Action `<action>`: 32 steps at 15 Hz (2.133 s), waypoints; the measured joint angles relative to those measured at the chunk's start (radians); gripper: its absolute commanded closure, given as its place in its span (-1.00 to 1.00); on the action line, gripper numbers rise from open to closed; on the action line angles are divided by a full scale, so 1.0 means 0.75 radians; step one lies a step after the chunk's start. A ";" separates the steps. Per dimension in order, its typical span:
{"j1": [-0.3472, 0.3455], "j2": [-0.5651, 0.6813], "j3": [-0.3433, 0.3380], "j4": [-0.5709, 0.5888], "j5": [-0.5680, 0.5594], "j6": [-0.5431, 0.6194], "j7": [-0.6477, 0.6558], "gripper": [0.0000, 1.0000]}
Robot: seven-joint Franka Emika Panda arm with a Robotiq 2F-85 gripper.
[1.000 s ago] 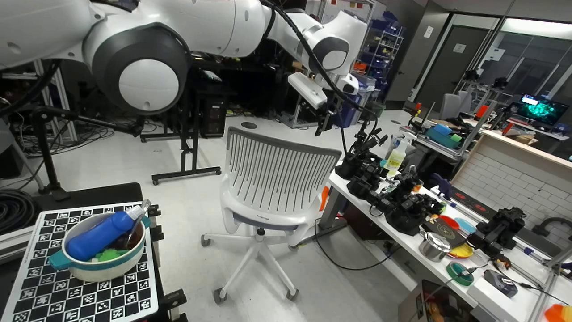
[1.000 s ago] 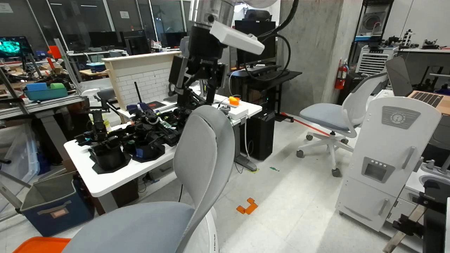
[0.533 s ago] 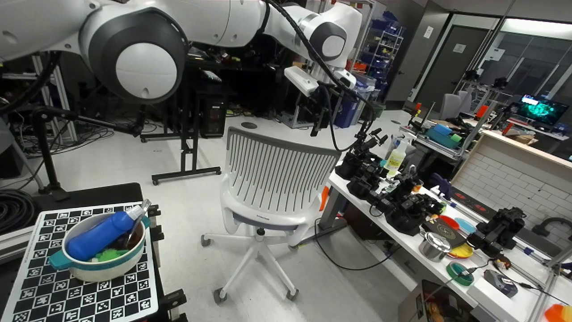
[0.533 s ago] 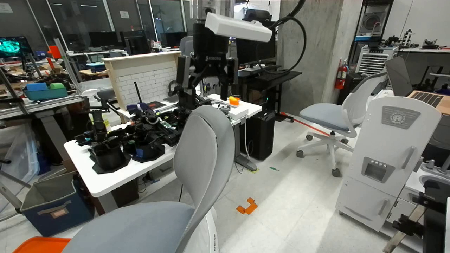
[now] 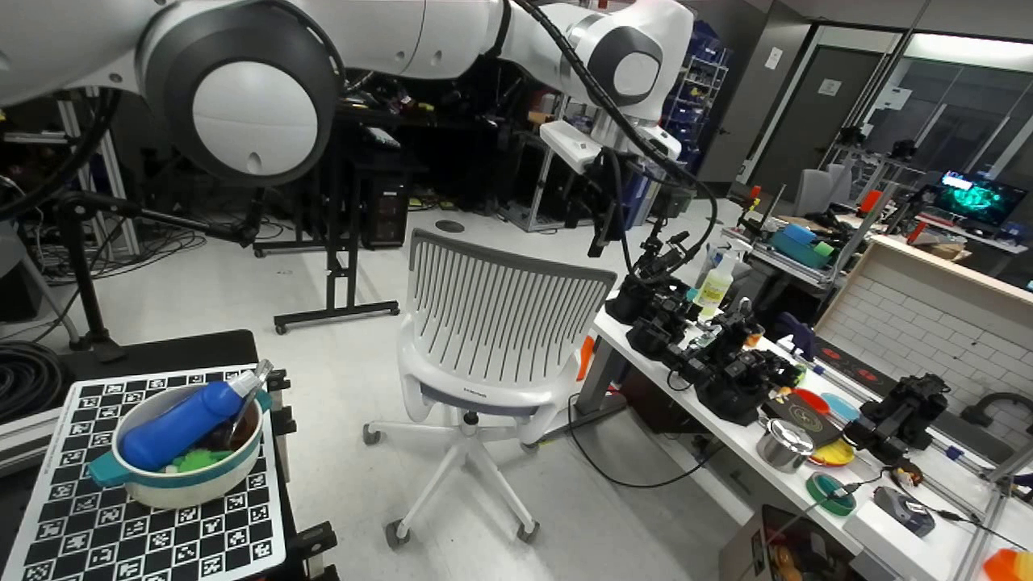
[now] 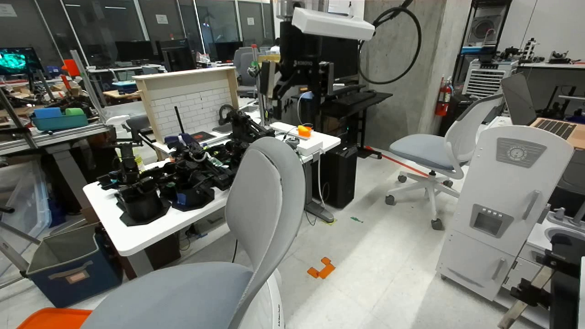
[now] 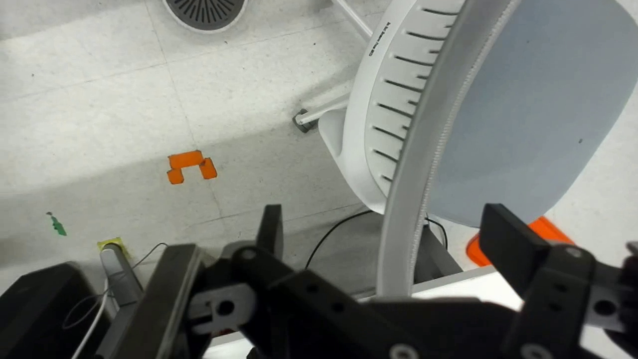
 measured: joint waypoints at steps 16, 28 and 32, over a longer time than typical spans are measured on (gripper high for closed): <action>0.016 -0.040 0.041 0.007 0.002 0.070 -0.311 -1.00; -0.048 0.075 0.034 -0.005 0.001 0.088 -0.335 -1.00; -0.030 0.100 0.035 -0.004 0.001 0.167 -0.352 -1.00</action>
